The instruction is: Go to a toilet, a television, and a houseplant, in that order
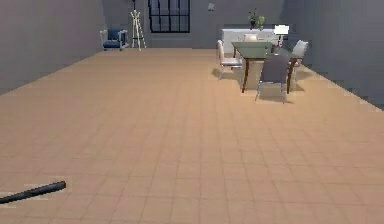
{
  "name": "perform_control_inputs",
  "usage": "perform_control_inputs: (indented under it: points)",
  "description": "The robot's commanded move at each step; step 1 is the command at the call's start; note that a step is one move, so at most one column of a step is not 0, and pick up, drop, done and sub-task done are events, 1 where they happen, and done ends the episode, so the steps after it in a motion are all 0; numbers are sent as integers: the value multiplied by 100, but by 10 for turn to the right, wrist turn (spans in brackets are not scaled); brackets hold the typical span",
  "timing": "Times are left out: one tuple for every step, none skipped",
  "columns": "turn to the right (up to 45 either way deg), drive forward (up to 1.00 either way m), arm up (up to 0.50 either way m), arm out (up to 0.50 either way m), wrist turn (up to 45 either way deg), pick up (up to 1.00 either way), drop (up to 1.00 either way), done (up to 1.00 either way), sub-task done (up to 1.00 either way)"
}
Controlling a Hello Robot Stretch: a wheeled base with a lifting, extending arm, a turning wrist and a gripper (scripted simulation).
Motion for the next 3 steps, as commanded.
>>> perform_control_inputs:
  points:
    - [0, 20, 0, 0, 0, 0, 0, 0, 0]
    - [-450, 0, 0, 0, 0, 0, 0, 0, 0]
    - [-390, 0, 0, 0, 0, 0, 0, 0, 0]
